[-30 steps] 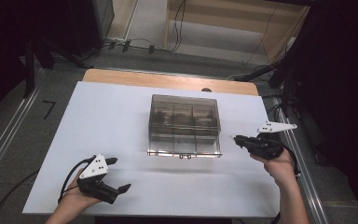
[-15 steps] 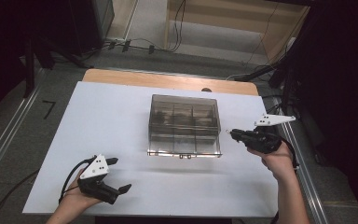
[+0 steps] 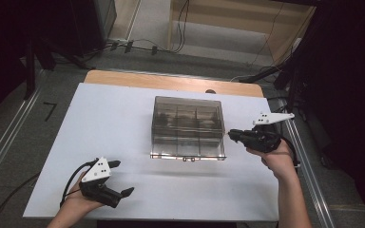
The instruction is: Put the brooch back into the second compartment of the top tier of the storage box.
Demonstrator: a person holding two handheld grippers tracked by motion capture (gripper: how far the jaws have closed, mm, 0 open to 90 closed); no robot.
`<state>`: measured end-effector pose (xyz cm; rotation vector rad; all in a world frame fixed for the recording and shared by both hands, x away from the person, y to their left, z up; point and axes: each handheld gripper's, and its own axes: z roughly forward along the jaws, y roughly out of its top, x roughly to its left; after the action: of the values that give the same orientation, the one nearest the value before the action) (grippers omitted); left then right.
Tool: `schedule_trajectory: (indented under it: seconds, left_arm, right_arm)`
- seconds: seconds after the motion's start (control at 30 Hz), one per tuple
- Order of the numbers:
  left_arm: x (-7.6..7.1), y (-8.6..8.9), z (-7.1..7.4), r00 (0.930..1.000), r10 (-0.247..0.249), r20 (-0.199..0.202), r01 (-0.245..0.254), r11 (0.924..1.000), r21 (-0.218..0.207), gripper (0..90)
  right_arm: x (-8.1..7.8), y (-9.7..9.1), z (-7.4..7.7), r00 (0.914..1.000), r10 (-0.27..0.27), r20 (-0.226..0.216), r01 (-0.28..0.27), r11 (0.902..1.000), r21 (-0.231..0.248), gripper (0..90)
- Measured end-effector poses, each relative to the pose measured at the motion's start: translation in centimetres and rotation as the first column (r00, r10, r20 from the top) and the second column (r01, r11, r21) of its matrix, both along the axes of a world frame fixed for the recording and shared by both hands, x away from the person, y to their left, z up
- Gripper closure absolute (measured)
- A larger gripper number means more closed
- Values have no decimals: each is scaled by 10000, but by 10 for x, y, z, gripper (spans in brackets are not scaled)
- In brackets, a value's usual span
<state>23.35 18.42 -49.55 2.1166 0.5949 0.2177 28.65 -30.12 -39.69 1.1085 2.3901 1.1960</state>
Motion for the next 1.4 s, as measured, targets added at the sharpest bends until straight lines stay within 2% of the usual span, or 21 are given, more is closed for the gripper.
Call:
schedule_trajectory:
  seconds: [0.17,0.6,1.23,1.4]
  left_arm:
    - [0,1,0,10000,23,-15,-24,10000,-38,0]
    - [0,1,-1,10000,-20,-24,20,10000,-31,0]
    - [0,1,-1,10000,-39,-2,39,10000,12,0]
    - [0,1,-1,10000,-25,-5,25,10000,14,0]
  right_arm:
    - [0,5,0,9999,122,101,-124,9997,220,818]
    - [2,24,-8,9985,545,1,-545,9985,52,817]
    - [0,45,-10,9947,1024,44,-1024,9947,101,817]
    - [-1,51,-12,9932,1163,-64,-1163,9932,51,818]
